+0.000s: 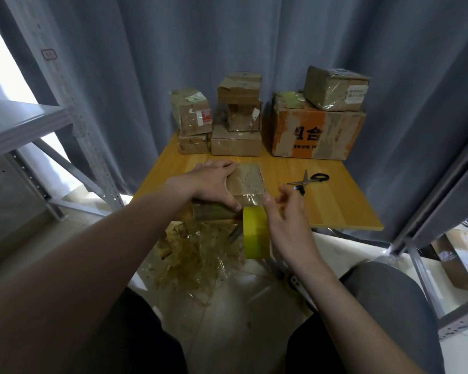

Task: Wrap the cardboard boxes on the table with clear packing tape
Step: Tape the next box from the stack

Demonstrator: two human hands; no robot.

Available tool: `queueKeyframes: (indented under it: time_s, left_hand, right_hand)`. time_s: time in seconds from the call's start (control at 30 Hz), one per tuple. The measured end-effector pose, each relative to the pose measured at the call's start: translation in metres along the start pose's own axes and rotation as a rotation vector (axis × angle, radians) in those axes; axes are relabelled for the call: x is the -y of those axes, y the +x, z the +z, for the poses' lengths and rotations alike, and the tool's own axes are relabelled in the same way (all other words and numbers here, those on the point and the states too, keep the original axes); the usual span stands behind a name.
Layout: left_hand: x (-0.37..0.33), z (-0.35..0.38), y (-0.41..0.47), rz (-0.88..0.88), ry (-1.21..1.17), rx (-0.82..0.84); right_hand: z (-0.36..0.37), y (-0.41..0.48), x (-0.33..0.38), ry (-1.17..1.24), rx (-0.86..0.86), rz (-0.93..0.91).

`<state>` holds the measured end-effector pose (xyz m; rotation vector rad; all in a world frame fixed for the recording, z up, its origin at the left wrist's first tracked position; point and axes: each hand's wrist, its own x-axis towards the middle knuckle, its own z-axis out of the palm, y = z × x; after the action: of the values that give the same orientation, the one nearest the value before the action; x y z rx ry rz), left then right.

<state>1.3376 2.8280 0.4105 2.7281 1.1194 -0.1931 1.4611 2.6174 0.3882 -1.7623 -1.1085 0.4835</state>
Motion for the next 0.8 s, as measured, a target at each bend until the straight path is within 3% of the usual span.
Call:
queueKeyframes:
  time_s: [0.03,0.1,0.17,0.23,0.43,0.8]
  left_hand:
    - [-0.001,0.001,0.0,0.004,0.003,-0.003]
    - [-0.003,0.0,-0.002,0.01,0.004,-0.007]
    - [-0.004,-0.002,-0.003,0.027,0.009,-0.002]
    - [-0.004,-0.002,-0.003,0.046,0.018,-0.007]
    - [-0.004,0.005,-0.004,0.043,-0.046,-0.035]
    - [-0.007,0.007,-0.003,0.006,-0.036,-0.092]
  right_hand:
    - [-0.002,0.006,0.006,-0.106,0.018,-0.119]
    - [-0.004,0.022,0.023,-0.261,0.224,-0.272]
    - [-0.001,0.041,0.033,-0.438,0.494,-0.27]
    - [0.01,0.06,0.032,-0.649,0.614,-0.231]
    - [0.042,0.115,0.025,-0.823,0.59,-0.154]
    - [0.064,0.176,0.016,-0.63,0.439,-0.153]
